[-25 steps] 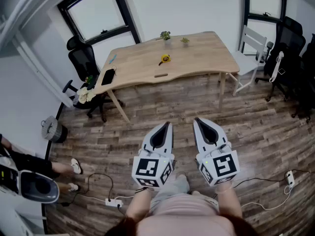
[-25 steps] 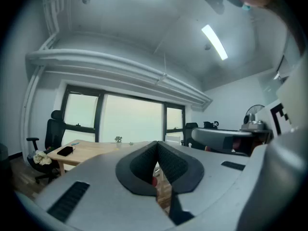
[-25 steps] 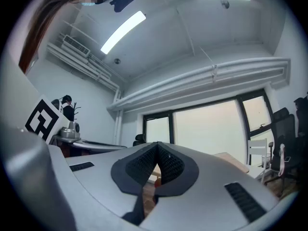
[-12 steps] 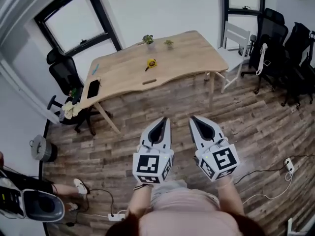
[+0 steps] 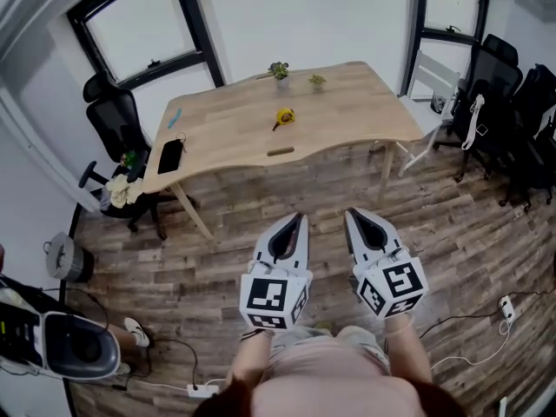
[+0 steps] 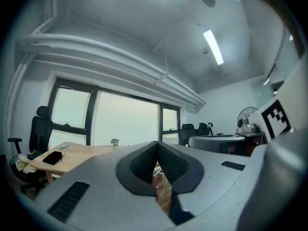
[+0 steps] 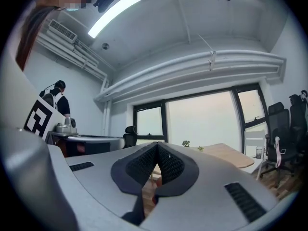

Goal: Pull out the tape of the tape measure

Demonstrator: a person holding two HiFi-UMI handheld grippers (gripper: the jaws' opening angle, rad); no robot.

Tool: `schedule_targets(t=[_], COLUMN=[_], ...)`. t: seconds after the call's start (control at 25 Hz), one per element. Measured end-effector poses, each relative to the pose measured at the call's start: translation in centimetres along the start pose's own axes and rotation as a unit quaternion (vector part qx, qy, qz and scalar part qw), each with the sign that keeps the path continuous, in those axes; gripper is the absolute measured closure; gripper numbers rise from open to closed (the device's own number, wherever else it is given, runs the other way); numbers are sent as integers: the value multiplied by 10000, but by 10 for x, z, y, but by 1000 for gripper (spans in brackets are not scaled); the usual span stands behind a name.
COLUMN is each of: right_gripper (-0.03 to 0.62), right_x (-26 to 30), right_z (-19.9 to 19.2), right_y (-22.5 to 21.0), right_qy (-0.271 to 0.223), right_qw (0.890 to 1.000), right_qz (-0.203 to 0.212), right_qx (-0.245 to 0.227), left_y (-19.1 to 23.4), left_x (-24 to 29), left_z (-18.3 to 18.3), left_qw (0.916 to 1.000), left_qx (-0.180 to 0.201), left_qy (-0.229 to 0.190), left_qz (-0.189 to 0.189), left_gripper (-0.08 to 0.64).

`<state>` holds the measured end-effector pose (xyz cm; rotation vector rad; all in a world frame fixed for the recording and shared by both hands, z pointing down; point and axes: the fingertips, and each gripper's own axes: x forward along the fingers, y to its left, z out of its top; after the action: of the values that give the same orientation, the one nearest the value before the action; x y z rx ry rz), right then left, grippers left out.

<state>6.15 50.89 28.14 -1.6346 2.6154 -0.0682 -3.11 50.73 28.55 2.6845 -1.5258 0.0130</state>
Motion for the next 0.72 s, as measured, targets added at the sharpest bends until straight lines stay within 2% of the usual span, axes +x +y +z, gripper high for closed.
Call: schedule_targets(t=[0.32,0.52,0.72], right_gripper=[594,594,594], right_x=[46,72,108], right_z=[-5,-10,-14], right_y=[-1,-10,-34], right_qy=[121,124,60], right_qw=[9998,9995,9995], right_qz=[-102,80,198], right_qx=[-94,-263,-224], left_y=[31,38,53], left_x=[26,48,84], left_z=[-5,-13,-20], left_qw=[9999,9997,9995], left_qx=[-46,-190,-195], left_qy=[63,160,252], left_qz=[-77,-64,84], left_gripper=[558,558,558])
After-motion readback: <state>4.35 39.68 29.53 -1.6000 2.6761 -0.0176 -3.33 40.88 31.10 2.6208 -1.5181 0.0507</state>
